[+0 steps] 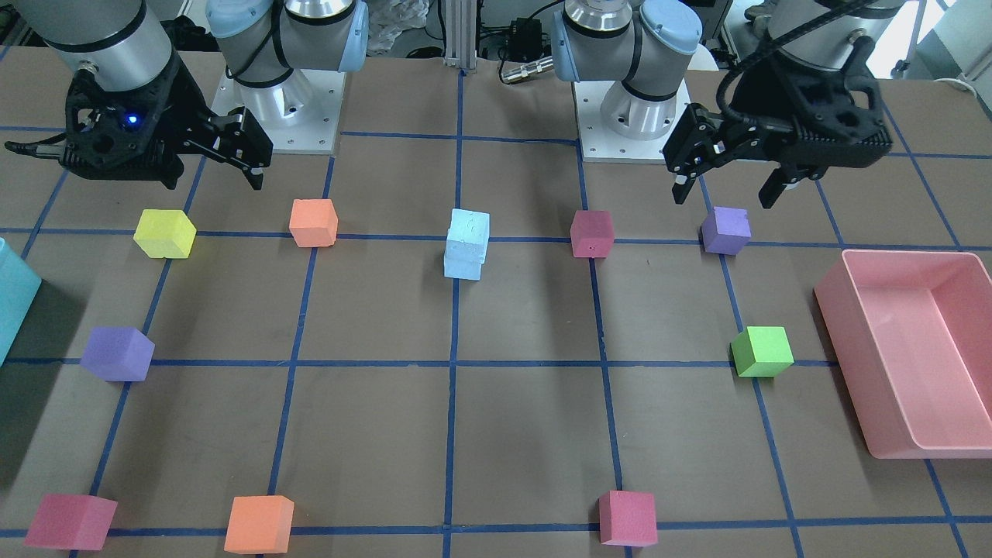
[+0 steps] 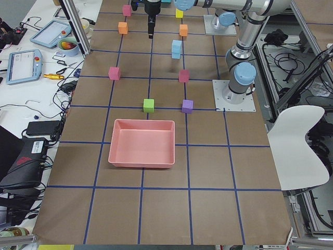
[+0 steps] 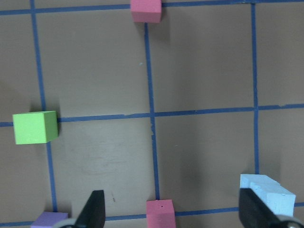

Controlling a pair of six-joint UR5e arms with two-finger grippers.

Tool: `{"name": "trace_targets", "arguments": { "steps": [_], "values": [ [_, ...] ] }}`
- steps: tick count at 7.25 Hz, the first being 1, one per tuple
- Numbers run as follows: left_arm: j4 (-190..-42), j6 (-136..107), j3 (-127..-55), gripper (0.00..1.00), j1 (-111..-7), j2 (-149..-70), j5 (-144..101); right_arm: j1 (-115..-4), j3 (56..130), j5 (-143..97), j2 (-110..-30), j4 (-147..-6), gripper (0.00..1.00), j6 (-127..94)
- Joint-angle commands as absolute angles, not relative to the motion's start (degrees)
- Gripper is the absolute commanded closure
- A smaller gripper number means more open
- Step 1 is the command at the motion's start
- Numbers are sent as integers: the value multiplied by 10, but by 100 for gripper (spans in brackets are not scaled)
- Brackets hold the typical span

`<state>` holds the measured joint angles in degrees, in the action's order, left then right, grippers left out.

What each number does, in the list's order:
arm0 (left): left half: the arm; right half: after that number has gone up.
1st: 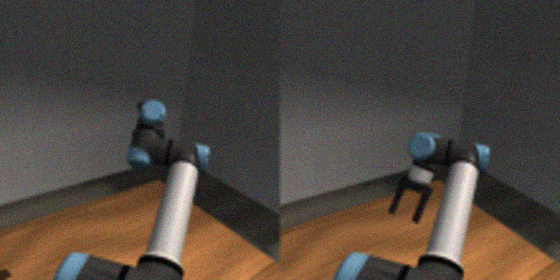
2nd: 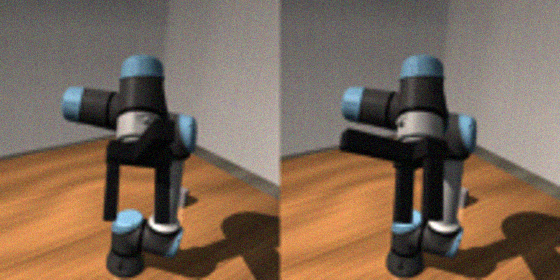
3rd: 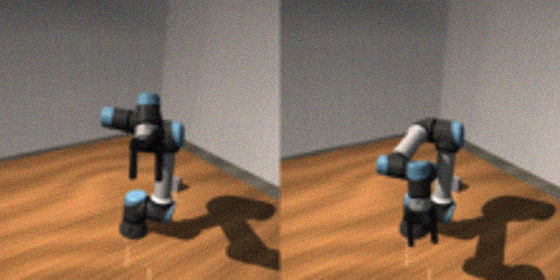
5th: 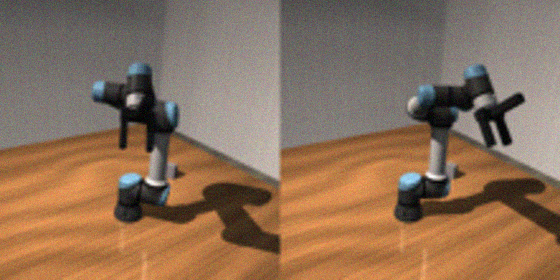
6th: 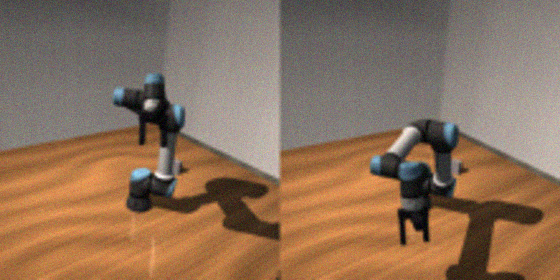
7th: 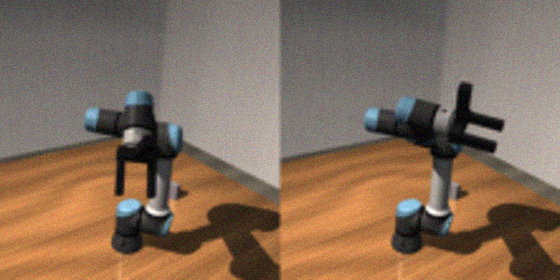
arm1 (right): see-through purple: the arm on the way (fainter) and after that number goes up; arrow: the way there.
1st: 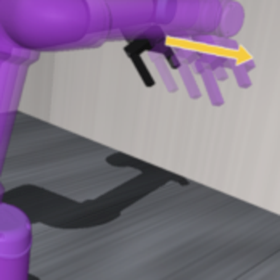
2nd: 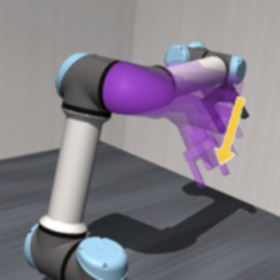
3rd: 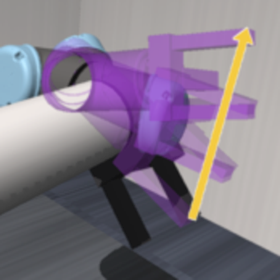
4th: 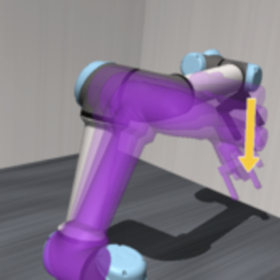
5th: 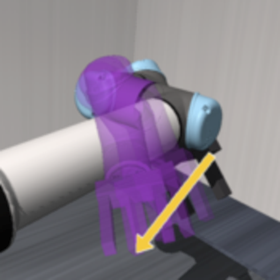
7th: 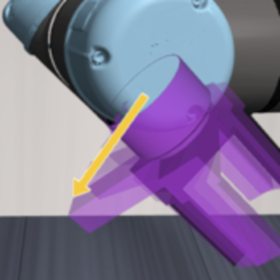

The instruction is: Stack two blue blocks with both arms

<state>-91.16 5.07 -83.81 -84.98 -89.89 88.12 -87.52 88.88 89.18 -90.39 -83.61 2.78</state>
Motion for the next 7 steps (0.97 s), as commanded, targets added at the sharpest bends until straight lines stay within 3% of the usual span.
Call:
{"name": "trace_targets", "arguments": {
  "steps": [1, 7],
  "values": [
    [-915, 3, -837, 0, -840, -903, 886, -880, 889, 891, -904, -836, 0, 32],
    [-914, -25, -851, 0, -842, -895, 882, -879, 891, 892, -904, -837, 0, 32]
  ]
}}
